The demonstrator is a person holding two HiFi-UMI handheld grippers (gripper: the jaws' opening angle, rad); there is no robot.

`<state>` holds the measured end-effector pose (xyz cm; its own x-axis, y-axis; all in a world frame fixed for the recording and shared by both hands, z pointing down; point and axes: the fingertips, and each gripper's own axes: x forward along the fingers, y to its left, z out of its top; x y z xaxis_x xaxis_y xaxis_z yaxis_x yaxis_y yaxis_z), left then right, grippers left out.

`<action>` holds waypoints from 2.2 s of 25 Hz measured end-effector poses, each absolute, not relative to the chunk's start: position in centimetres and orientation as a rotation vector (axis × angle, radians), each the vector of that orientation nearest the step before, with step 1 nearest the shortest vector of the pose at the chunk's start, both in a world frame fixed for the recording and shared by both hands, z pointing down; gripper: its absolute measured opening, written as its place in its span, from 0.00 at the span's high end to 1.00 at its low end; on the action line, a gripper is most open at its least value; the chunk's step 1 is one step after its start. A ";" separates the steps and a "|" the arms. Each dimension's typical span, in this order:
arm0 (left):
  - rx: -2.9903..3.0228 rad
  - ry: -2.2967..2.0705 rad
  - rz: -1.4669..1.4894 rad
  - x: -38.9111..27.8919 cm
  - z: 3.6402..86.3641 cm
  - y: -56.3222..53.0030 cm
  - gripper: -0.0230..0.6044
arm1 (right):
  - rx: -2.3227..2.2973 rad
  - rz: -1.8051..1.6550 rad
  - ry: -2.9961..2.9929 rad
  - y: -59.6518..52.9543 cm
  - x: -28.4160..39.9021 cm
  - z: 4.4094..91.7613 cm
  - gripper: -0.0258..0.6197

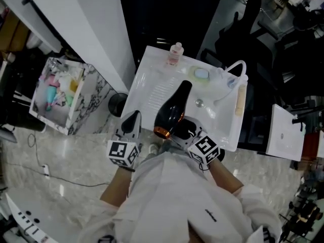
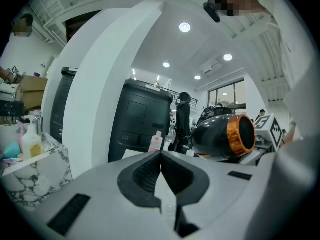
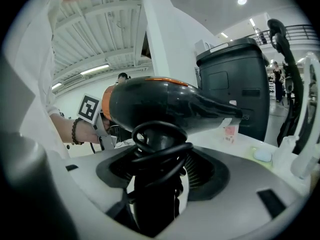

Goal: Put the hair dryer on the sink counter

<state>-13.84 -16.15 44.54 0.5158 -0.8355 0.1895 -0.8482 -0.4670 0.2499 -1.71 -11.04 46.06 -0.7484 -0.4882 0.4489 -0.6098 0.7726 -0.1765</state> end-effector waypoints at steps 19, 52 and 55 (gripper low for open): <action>2.340 -1.461 0.129 -9.5 47.2 -22.4 0.92 | 0.655 0.424 -2.525 -17.3 2.0 51.5 0.49; 2.319 -1.284 0.308 -10.6 54.8 -30.3 0.92 | 0.657 0.508 -2.371 -23.8 -0.9 59.1 0.49; 2.307 -1.285 0.304 -10.6 55.7 -30.7 0.92 | 0.641 0.506 -2.362 -24.3 -1.1 60.0 0.49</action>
<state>-10.63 -30.75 55.72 0.5348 -0.7377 0.4121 -0.8441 -0.4448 0.2994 -1.07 -24.26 59.99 -0.6822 -0.3156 0.6595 -0.5580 0.8077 -0.1907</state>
